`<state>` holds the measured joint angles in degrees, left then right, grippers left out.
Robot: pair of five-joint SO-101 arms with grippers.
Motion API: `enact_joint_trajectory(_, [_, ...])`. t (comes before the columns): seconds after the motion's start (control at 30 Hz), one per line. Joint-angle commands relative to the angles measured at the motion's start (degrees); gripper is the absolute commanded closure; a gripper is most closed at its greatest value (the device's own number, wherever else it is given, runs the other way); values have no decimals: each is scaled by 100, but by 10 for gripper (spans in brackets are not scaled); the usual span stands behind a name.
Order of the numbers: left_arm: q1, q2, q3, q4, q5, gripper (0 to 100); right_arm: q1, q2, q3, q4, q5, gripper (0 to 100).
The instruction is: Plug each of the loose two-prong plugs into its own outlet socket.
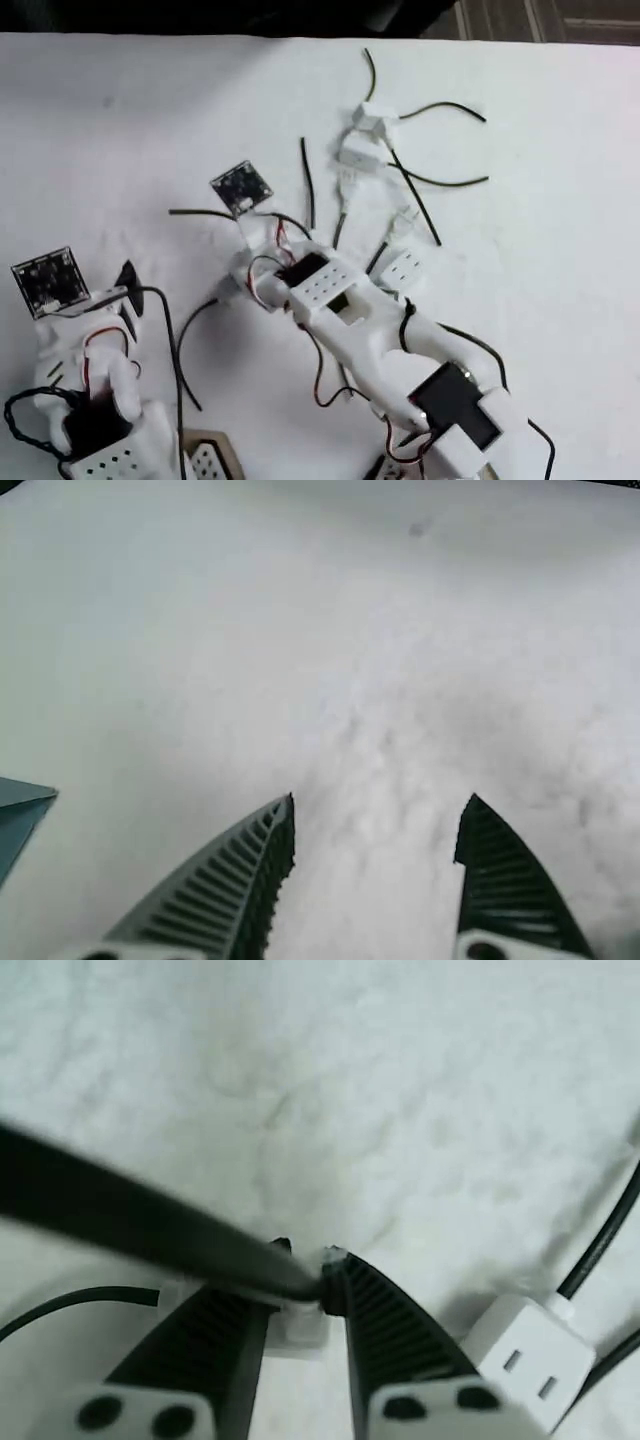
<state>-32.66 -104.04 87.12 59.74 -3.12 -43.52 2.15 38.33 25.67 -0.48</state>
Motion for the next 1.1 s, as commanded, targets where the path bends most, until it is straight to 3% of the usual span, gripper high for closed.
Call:
enact_joint_trajectory(0.0, [-40, -48, -18, -79, 53, 736, -127, 101, 62, -13, 70, 981])
enact_joint_trajectory(0.23, [-40, -48, -9, -79, 53, 736, -189, 57, 35, -4, 404, 971])
enact_joint_trajectory(0.3, [-40, -48, -9, -79, 53, 736, -215, -92, 53, 22, 422, 926])
enact_joint_trajectory(0.47, [-40, -48, 35, -114, 53, 736, -321, -1024, 26, 919, 413, 812])
enact_joint_trajectory(0.83, [13, -48, 9, -123, -105, 736, -426, -4048, 53, 2976, 404, 811])
enact_joint_trajectory(0.97, [479, -48, 35, -79, -712, 736, -312, -4620, 53, 3741, 378, 811])
enact_joint_trajectory(1.07, [857, -22, 26, -79, -853, 736, 13, -4673, 62, 4145, -273, 812])
